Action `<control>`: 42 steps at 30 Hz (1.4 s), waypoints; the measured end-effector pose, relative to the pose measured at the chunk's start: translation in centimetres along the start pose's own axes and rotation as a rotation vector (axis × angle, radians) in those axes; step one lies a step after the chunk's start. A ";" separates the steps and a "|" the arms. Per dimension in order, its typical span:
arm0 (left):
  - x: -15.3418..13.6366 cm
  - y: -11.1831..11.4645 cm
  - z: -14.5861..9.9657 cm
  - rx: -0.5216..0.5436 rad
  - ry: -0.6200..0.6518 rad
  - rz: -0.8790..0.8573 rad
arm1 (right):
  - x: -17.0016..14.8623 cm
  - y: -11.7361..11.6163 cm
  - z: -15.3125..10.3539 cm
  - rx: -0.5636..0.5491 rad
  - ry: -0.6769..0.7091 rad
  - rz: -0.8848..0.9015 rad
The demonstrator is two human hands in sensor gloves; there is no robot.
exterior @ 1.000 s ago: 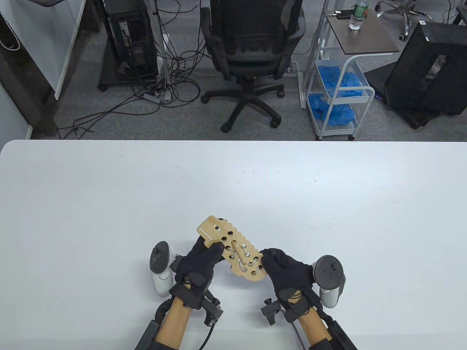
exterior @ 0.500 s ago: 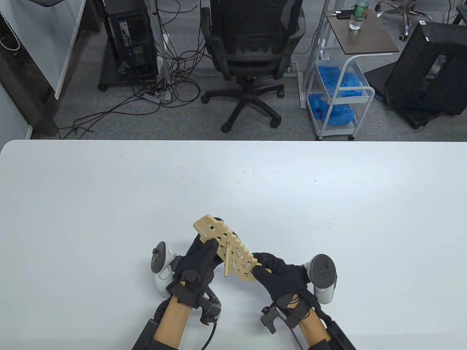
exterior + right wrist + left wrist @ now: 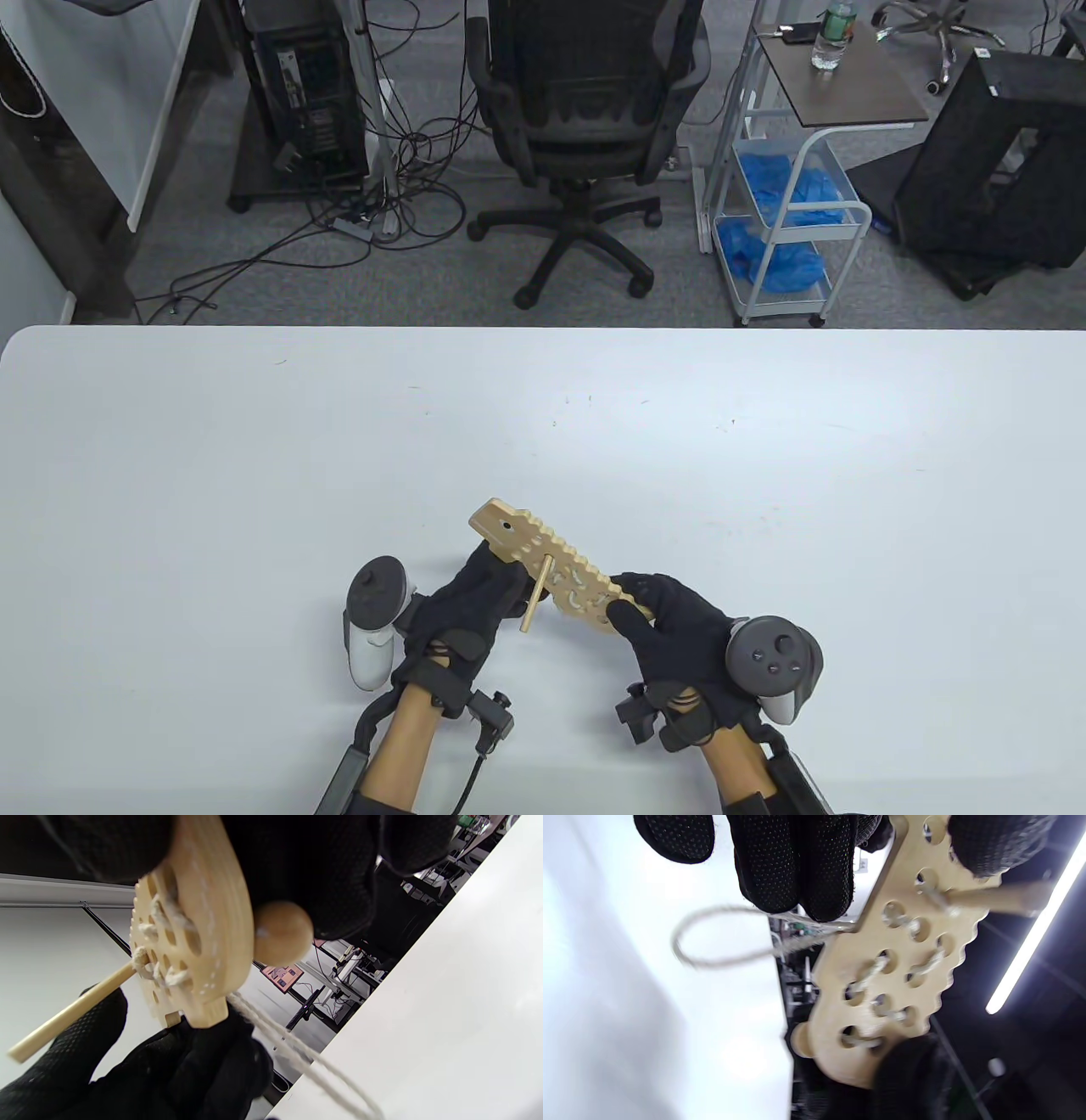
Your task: Remove rope from all holes on crocodile lacing toy
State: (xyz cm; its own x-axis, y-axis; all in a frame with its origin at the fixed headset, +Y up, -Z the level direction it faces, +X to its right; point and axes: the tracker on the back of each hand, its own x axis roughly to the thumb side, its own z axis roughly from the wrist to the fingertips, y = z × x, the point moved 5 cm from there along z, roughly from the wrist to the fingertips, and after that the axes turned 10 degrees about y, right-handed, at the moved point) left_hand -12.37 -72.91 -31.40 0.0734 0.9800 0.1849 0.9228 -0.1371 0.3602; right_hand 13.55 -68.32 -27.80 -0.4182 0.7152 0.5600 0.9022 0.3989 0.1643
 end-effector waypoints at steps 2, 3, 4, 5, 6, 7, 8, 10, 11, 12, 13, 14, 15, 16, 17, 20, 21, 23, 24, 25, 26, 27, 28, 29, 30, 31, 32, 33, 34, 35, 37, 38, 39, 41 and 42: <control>0.0 0.1 0.0 -0.019 -0.024 0.070 | 0.4 0.3 0.1 -0.007 0.030 -0.059; -0.1 0.2 0.0 -0.029 -0.040 0.104 | 0.6 0.4 0.1 -0.011 0.036 -0.108; -0.2 0.2 -0.1 -0.032 -0.049 0.119 | 0.7 0.6 0.1 -0.017 0.038 -0.141; -0.2 0.3 -0.1 -0.026 -0.056 0.127 | 1.0 0.7 0.0 -0.022 0.045 -0.180; -0.3 0.2 -0.1 -0.022 -0.058 0.128 | 1.0 0.8 0.0 -0.020 0.050 -0.196; -0.4 0.3 -0.1 -0.020 -0.069 0.124 | 1.2 0.8 0.0 -0.017 0.059 -0.217; -0.6 0.3 -0.1 -0.020 -0.074 0.117 | 1.4 0.8 0.1 -0.019 0.078 -0.244; -0.7 0.3 -0.1 -0.022 -0.080 0.110 | 1.6 0.7 0.0 -0.012 0.087 -0.277; -0.8 0.3 -0.1 -0.017 -0.084 0.104 | 1.8 0.6 0.0 -0.008 0.093 -0.287; -0.8 0.2 -0.1 -0.007 -0.086 0.099 | 1.8 0.5 0.0 -0.008 0.096 -0.296; -0.9 0.1 -0.1 0.012 -0.090 0.093 | 1.9 0.5 0.0 -0.008 0.097 -0.303; -0.9 0.0 -0.1 0.022 -0.088 0.090 | 1.8 0.5 0.0 -0.009 0.096 -0.304; -0.9 -0.1 -0.1 0.024 -0.086 0.090 | 1.8 0.5 0.0 -0.012 0.091 -0.302; -0.9 -0.1 -0.1 0.021 -0.086 0.091 | 1.6 0.5 0.0 -0.016 0.082 -0.297; -0.9 -0.2 -0.1 0.021 -0.084 0.096 | 1.5 0.6 -0.1 -0.021 0.071 -0.291; -0.8 -0.2 -0.1 0.020 -0.078 0.101 | 0.8 0.9 -0.1 -0.039 0.031 -0.259; -0.8 -0.1 0.0 0.015 -0.074 0.098 | 0.4 1.1 -0.2 -0.048 0.008 -0.237; -0.8 0.1 0.1 0.003 -0.067 0.091 | -0.3 1.2 -0.2 -0.058 -0.031 -0.190; -0.8 0.2 0.1 -0.008 -0.058 0.083 | -0.7 1.3 -0.2 -0.061 -0.051 -0.166; -0.8 0.3 0.2 -0.014 -0.058 0.077 | -0.9 1.3 -0.3 -0.061 -0.061 -0.155; -0.8 0.4 0.2 -0.017 -0.057 0.075 | -1.2 1.4 -0.3 -0.064 -0.077 -0.139; -0.8 0.4 0.2 -0.020 -0.055 0.076 | -1.4 1.4 -0.3 -0.066 -0.087 -0.128; -0.7 0.5 0.2 -0.024 -0.054 0.077 | -1.6 1.5 -0.3 -0.067 -0.097 -0.116; -0.6 0.5 0.2 -0.025 -0.053 0.081 | -1.7 1.5 -0.3 -0.069 -0.105 -0.109; -0.5 0.5 0.3 -0.032 -0.045 0.088 | -1.9 1.5 -0.3 -0.070 -0.114 -0.101; -0.4 0.5 0.3 -0.035 -0.040 0.096 | -2.0 1.6 -0.4 -0.072 -0.120 -0.097; -0.4 0.5 0.3 -0.035 -0.037 0.101 | -2.0 1.6 -0.3 -0.076 -0.126 -0.094; -0.3 0.5 0.3 -0.034 -0.036 0.110 | -2.1 1.7 -0.4 -0.078 -0.131 -0.093; -0.3 0.4 0.3 -0.033 -0.035 0.118 | -2.2 1.8 -0.4 -0.081 -0.134 -0.093; -0.3 0.4 0.3 -0.031 -0.035 0.122 | -2.3 1.9 -0.4 -0.085 -0.142 -0.093; -0.3 0.2 0.3 -0.028 -0.035 0.124 | -2.5 2.1 -0.4 -0.093 -0.156 -0.091; -0.3 0.1 0.3 -0.025 -0.034 0.124 | -2.6 2.1 -0.4 -0.096 -0.162 -0.088; -0.3 0.0 0.3 -0.021 -0.036 0.125 | -2.8 2.2 -0.5 -0.102 -0.171 -0.082; -0.4 -0.3 0.2 -0.008 -0.041 0.134 | -3.0 2.4 -0.5 -0.110 -0.188 -0.073; -0.5 -0.4 0.2 -0.005 -0.040 0.135 | -3.2 2.4 -0.5 -0.113 -0.194 -0.069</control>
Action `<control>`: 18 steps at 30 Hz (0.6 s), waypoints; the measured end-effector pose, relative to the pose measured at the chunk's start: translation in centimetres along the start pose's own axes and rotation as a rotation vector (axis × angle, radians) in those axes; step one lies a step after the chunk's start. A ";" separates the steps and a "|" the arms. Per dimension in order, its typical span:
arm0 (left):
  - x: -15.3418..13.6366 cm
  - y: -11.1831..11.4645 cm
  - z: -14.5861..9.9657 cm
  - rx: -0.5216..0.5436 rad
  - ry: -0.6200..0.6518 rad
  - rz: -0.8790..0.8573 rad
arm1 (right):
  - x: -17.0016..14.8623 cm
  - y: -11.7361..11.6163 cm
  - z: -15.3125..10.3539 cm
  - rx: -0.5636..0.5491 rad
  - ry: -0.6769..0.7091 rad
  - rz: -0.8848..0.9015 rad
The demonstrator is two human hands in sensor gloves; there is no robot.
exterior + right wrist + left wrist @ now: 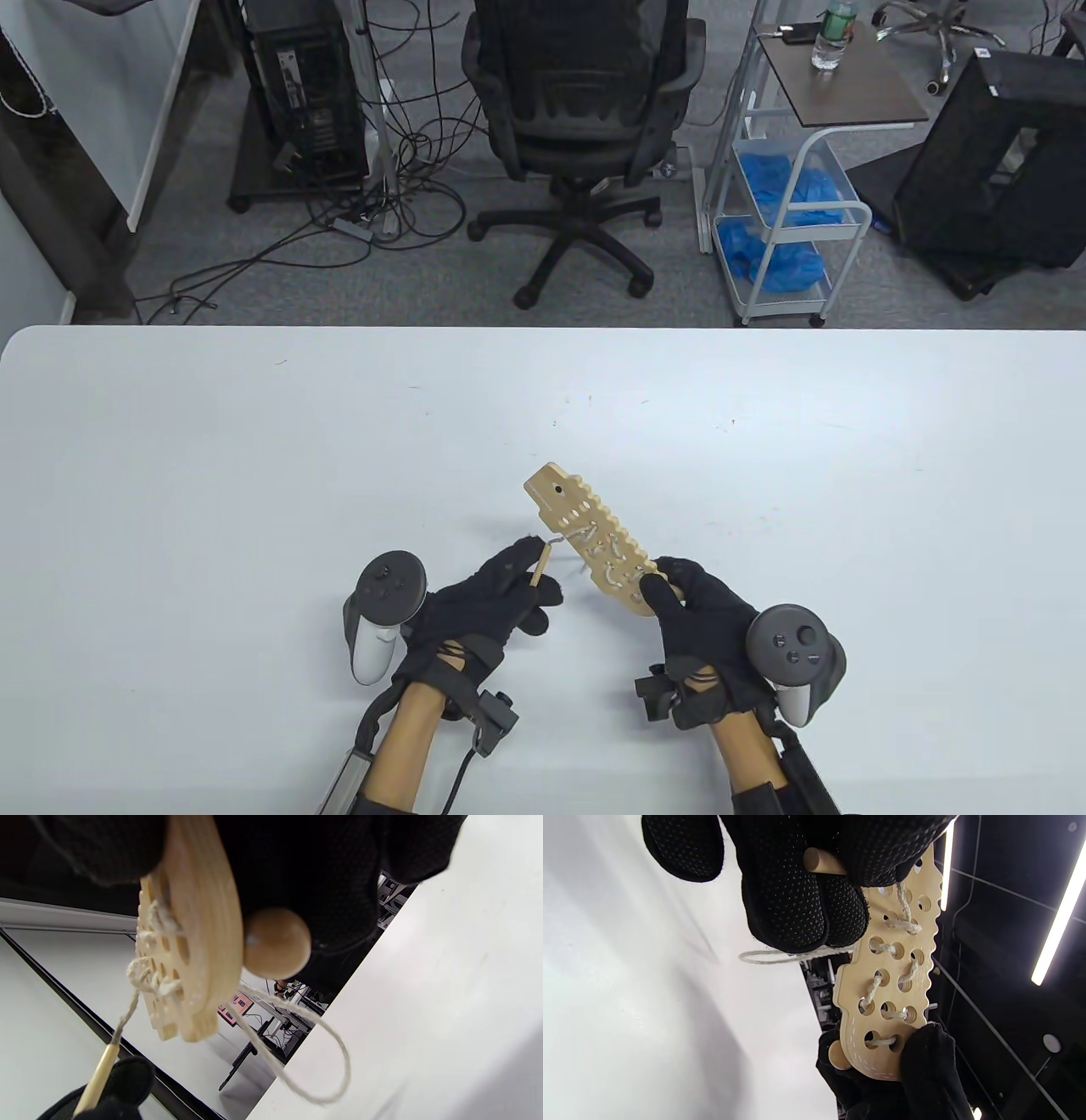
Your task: Remove rope from all holes on crocodile lacing toy
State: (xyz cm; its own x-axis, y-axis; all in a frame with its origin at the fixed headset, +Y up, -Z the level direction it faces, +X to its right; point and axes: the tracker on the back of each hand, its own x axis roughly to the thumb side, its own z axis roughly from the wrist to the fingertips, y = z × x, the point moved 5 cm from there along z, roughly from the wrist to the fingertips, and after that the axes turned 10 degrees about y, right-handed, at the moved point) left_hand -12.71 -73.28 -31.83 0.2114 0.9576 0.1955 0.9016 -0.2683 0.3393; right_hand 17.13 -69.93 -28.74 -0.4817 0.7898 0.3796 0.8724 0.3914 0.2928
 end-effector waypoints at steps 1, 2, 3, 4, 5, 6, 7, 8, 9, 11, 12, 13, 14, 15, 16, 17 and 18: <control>-0.1 -0.1 0.0 0.000 0.001 -0.001 | -0.2 0.1 0.0 -0.006 -0.012 0.008; -0.2 -0.2 0.0 0.002 -0.005 -0.007 | -0.4 0.2 0.0 -0.013 -0.026 0.021; -0.2 -0.3 0.0 0.004 -0.007 -0.010 | -0.6 0.2 0.0 -0.017 -0.036 0.031; -0.3 -0.4 0.0 0.005 -0.013 -0.013 | -0.8 0.3 0.0 -0.022 -0.050 0.043; -0.4 -0.5 -0.1 0.008 -0.020 -0.014 | -1.0 0.4 -0.1 -0.028 -0.062 0.055; -0.5 -0.6 0.0 0.010 -0.022 -0.014 | -1.3 0.4 -0.1 -0.034 -0.079 0.071; -0.6 -0.6 0.0 0.010 -0.021 -0.014 | -1.5 0.5 -0.1 -0.038 -0.089 0.080; -0.7 -0.8 -0.1 0.010 -0.024 -0.010 | -1.8 0.6 -0.1 -0.043 -0.103 0.094; -0.8 -0.9 -0.1 0.017 -0.028 -0.002 | -2.0 0.6 -0.1 -0.048 -0.115 0.104; -1.0 -1.4 -0.3 0.046 -0.044 0.013 | -2.5 0.8 -0.2 -0.059 -0.141 0.121; -1.1 -1.6 -0.3 0.060 -0.050 0.016 | -2.7 0.9 -0.2 -0.063 -0.149 0.126; -1.3 -1.8 -0.4 0.072 -0.054 0.019 | -2.9 1.0 -0.2 -0.070 -0.161 0.130; -1.4 -2.0 -0.4 0.083 -0.058 0.019 | -3.0 1.1 -0.3 -0.074 -0.169 0.133; -1.5 -2.3 -0.5 0.100 -0.062 0.019 | -3.2 1.2 -0.3 -0.077 -0.176 0.135; -1.6 -2.5 -0.6 0.120 -0.064 0.022 | -3.3 1.2 -0.3 -0.080 -0.183 0.138; -1.6 -2.7 -0.7 0.129 -0.064 0.026 | -3.4 1.3 -0.3 -0.083 -0.189 0.141; -1.7 -2.9 -0.7 0.135 -0.067 0.023 | -3.6 1.4 -0.3 -0.087 -0.195 0.144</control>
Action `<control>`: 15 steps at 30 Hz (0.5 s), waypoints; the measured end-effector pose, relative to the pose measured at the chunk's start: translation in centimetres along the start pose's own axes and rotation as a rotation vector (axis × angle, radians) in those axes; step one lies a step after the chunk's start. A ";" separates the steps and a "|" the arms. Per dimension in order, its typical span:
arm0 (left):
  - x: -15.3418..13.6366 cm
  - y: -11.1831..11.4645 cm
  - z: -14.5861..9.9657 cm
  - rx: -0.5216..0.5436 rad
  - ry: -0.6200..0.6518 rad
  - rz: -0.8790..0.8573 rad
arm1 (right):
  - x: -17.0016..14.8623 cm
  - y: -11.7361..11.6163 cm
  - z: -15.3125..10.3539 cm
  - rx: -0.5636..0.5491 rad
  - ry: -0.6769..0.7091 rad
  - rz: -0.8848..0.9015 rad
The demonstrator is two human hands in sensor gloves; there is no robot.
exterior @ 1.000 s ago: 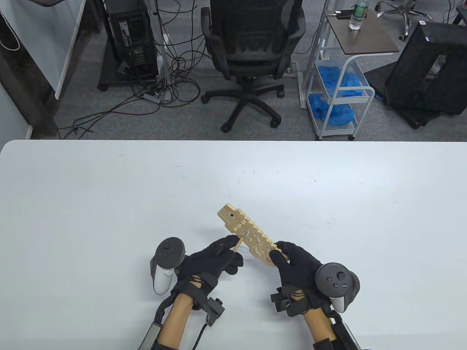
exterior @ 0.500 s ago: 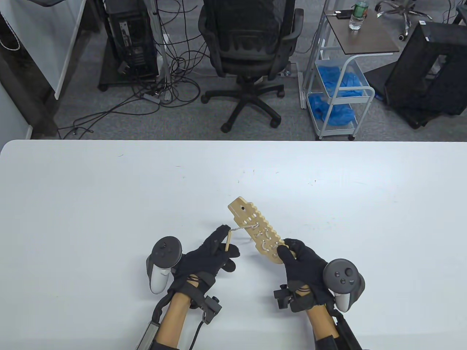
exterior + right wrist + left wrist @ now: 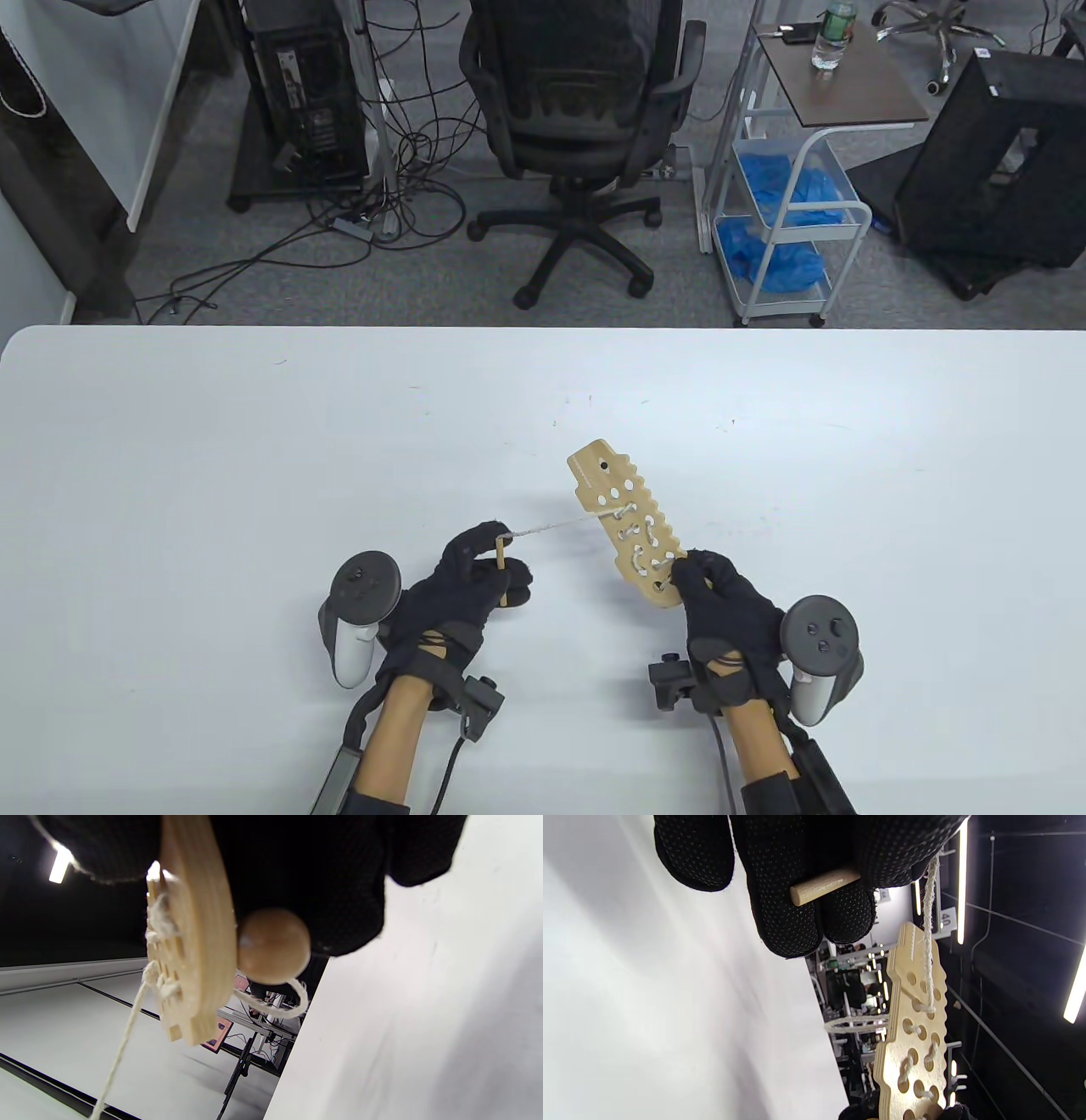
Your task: Remove rope from all holes on crocodile lacing toy
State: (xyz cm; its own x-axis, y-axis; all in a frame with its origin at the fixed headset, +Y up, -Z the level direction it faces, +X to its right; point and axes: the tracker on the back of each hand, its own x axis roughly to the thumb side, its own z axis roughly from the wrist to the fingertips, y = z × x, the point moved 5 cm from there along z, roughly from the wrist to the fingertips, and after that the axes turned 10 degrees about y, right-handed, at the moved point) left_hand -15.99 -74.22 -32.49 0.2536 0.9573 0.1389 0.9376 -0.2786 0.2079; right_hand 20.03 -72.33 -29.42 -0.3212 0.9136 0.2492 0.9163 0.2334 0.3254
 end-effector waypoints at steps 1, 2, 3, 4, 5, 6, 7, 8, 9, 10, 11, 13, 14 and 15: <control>-0.1 -0.2 -0.1 0.017 -0.004 -0.005 | -0.1 0.1 0.0 -0.005 -0.007 0.004; -0.1 -0.5 -0.1 0.034 -0.004 -0.005 | -0.3 0.2 0.1 -0.009 -0.013 0.008; -0.2 -0.7 -0.2 0.046 -0.006 -0.003 | -0.3 0.3 0.0 -0.013 -0.017 0.011; -0.3 -0.9 -0.2 0.058 -0.011 0.002 | -0.4 0.4 0.1 -0.017 -0.024 0.015; -0.4 -1.1 -0.2 0.062 -0.014 0.004 | -0.5 0.4 0.1 -0.020 -0.028 0.018; -0.5 -1.3 -0.3 0.068 -0.019 0.009 | -0.6 0.5 0.1 -0.025 -0.035 0.022; -0.6 -1.4 -0.3 0.075 -0.024 0.014 | -0.7 0.6 0.1 -0.028 -0.041 0.026; -0.6 -1.6 -0.3 0.080 -0.026 0.020 | -0.8 0.7 0.1 -0.032 -0.046 0.030; -0.6 -1.7 -0.4 0.087 -0.027 0.029 | -0.9 0.8 0.1 -0.036 -0.052 0.033; -0.5 -1.8 -0.4 0.094 -0.029 0.039 | -1.0 0.9 0.1 -0.040 -0.058 0.038; -0.4 -2.0 -0.5 0.110 -0.027 0.060 | -1.1 1.0 0.1 -0.047 -0.064 0.044; -0.1 -2.5 -0.7 0.148 -0.027 0.123 | -1.3 1.3 0.1 -0.063 -0.078 0.056; 0.0 -2.7 -0.7 0.159 -0.023 0.145 | -1.4 1.4 0.1 -0.069 -0.084 0.063; 0.1 -2.9 -0.8 0.169 -0.023 0.163 | -1.6 1.5 0.1 -0.077 -0.094 0.075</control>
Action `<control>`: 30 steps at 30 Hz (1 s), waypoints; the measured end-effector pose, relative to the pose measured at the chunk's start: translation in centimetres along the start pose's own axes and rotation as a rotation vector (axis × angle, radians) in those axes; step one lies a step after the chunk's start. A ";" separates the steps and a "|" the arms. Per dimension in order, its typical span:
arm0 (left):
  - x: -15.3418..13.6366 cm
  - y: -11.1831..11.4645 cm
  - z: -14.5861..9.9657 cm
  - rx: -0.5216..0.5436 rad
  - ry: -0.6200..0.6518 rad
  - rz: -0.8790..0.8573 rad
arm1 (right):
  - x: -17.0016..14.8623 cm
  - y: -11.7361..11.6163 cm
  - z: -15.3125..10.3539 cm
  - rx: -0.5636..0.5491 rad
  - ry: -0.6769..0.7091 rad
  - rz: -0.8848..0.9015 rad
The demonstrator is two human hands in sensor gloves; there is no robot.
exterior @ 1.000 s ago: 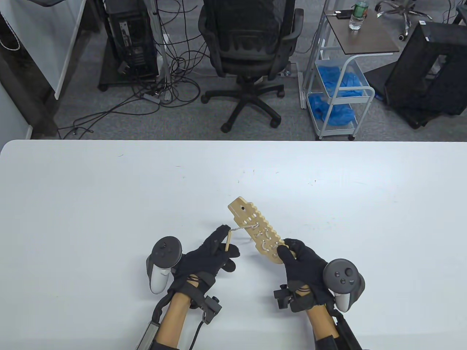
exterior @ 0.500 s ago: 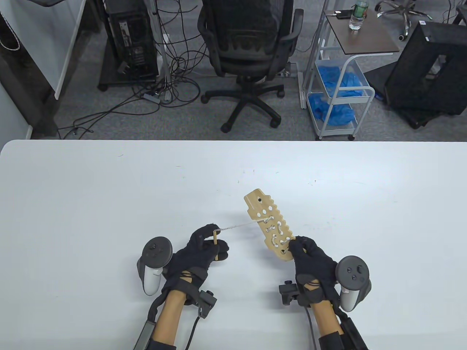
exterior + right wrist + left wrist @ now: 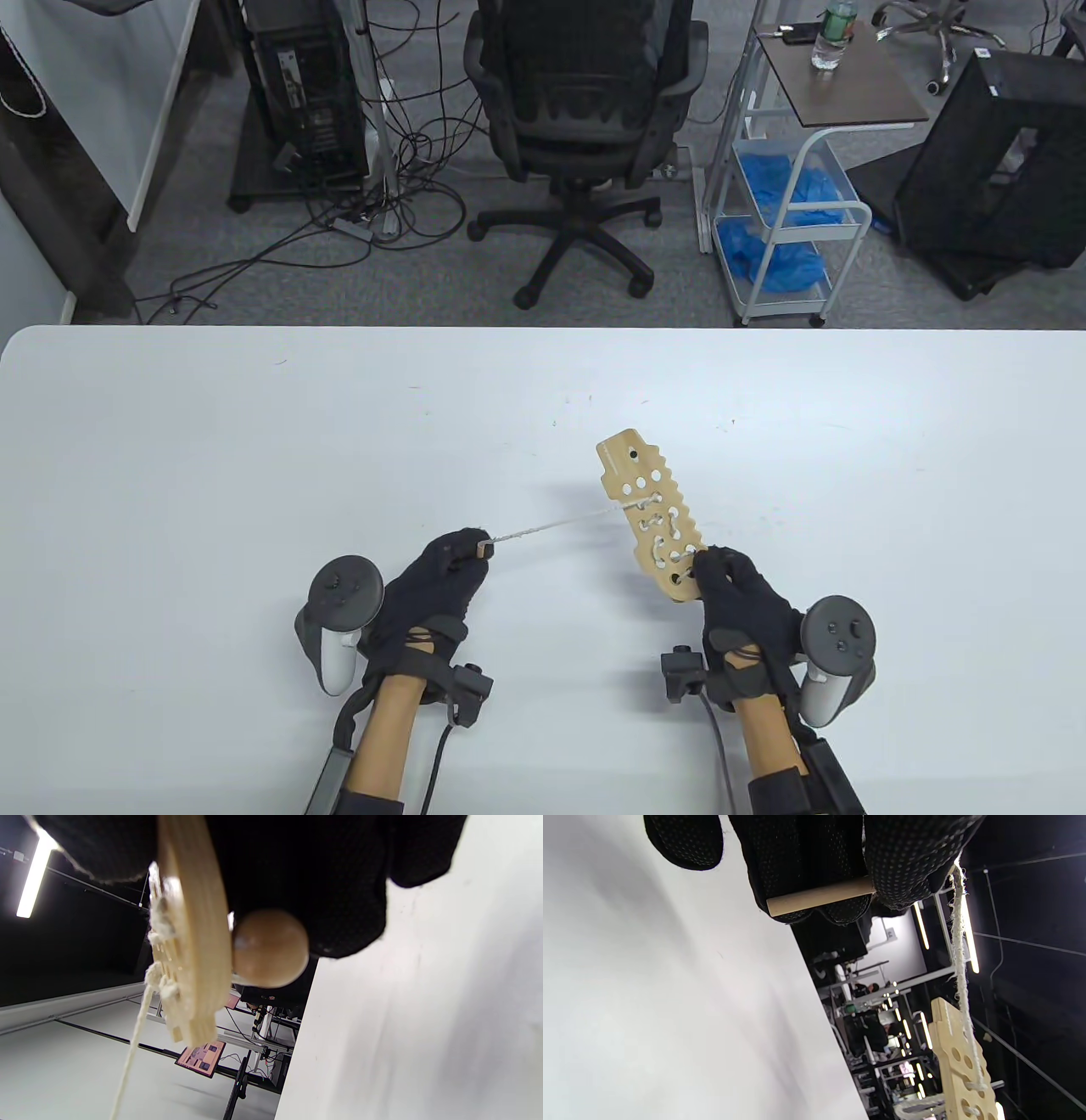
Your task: Remove rope from all holes on crocodile lacing toy
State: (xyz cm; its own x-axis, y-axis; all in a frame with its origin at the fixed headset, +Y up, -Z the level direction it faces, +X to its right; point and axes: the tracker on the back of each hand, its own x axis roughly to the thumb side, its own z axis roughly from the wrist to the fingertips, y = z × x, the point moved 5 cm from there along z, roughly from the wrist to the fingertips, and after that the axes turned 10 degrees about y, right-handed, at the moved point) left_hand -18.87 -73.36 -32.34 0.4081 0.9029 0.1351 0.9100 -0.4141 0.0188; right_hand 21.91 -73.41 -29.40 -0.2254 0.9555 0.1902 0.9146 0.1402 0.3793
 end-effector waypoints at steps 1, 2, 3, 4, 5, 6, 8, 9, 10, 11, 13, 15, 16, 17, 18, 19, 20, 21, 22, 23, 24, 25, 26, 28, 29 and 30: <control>0.0 -0.1 0.0 0.005 -0.001 0.002 | -0.1 0.1 0.0 -0.006 -0.008 0.008; -0.1 -0.3 0.0 0.013 -0.002 -0.006 | -0.3 0.2 0.0 -0.015 -0.021 0.019; -0.1 -0.4 -0.1 0.019 -0.002 -0.013 | -0.5 0.3 0.0 -0.021 -0.030 0.025; -0.2 -0.5 -0.1 0.029 -0.006 -0.022 | -0.7 0.5 0.0 -0.030 -0.043 0.034; -0.3 -0.6 -0.1 0.033 -0.009 -0.024 | -0.8 0.6 0.0 -0.037 -0.053 0.040; -0.3 -0.7 -0.1 0.035 -0.011 -0.027 | -1.1 0.8 0.0 -0.047 -0.068 0.049; -0.5 -0.9 -0.1 0.036 -0.017 -0.033 | -1.5 1.1 0.0 -0.064 -0.093 0.062; -0.6 -1.0 -0.1 0.036 -0.020 -0.038 | -1.7 1.2 0.0 -0.072 -0.104 0.068; -0.7 -1.0 -0.1 0.038 -0.023 -0.042 | -1.9 1.4 0.0 -0.083 -0.115 0.076; -0.7 -1.1 -0.1 0.041 -0.027 -0.046 | -2.1 1.7 0.0 -0.097 -0.126 0.082; -0.8 -1.3 -0.1 0.047 -0.030 -0.048 | -2.4 2.1 0.0 -0.118 -0.146 0.090; -0.8 -1.4 -0.1 0.051 -0.033 -0.054 | -2.8 2.5 0.0 -0.134 -0.165 0.097; -0.8 -1.5 -0.1 0.054 -0.032 -0.060 | -2.9 2.6 0.0 -0.139 -0.172 0.100; -0.9 -1.6 -0.1 0.060 -0.032 -0.071 | -3.1 2.8 0.0 -0.147 -0.183 0.107; -0.9 -1.7 -0.2 0.067 -0.034 -0.081 | -3.2 2.9 -0.1 -0.155 -0.193 0.113; -0.9 -1.8 -0.2 0.071 -0.034 -0.089 | -3.3 3.0 -0.1 -0.159 -0.201 0.119; -1.0 -1.9 -0.2 0.075 -0.035 -0.096 | -3.5 3.0 -0.2 -0.166 -0.214 0.129; -1.1 -2.0 -0.2 0.077 -0.037 -0.100 | -3.6 3.0 -0.2 -0.169 -0.221 0.134; -1.2 -2.1 -0.2 0.078 -0.041 -0.105 | -3.7 3.1 -0.3 -0.175 -0.231 0.143; -1.3 -2.2 -0.2 0.081 -0.046 -0.109 | -3.8 3.1 -0.3 -0.178 -0.238 0.149; -1.4 -2.4 -0.3 0.089 -0.058 -0.111 | -3.9 3.2 -0.3 -0.181 -0.244 0.156; -1.6 -2.7 -0.4 0.110 -0.074 -0.101 | -4.0 3.2 -0.3 -0.186 -0.255 0.164; -1.7 -3.0 -0.5 0.126 -0.079 -0.095 | -4.1 3.3 -0.4 -0.191 -0.262 0.169; -2.0 -3.4 -0.7 0.148 -0.092 -0.098 | -4.4 3.4 -0.5 -0.200 -0.280 0.186; -2.2 -3.6 -0.7 0.159 -0.095 -0.110 | -4.5 3.5 -0.5 -0.202 -0.289 0.196; -2.4 -3.8 -0.8 0.171 -0.102 -0.124 | -4.6 3.6 -0.6 -0.210 -0.298 0.211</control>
State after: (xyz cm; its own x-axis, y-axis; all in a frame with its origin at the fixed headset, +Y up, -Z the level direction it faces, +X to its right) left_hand -23.33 -74.06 -31.98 0.2899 0.9562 0.0408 0.9491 -0.2818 -0.1408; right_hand 26.02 -77.50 -28.41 0.0952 0.9952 0.0248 0.8352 -0.0934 0.5419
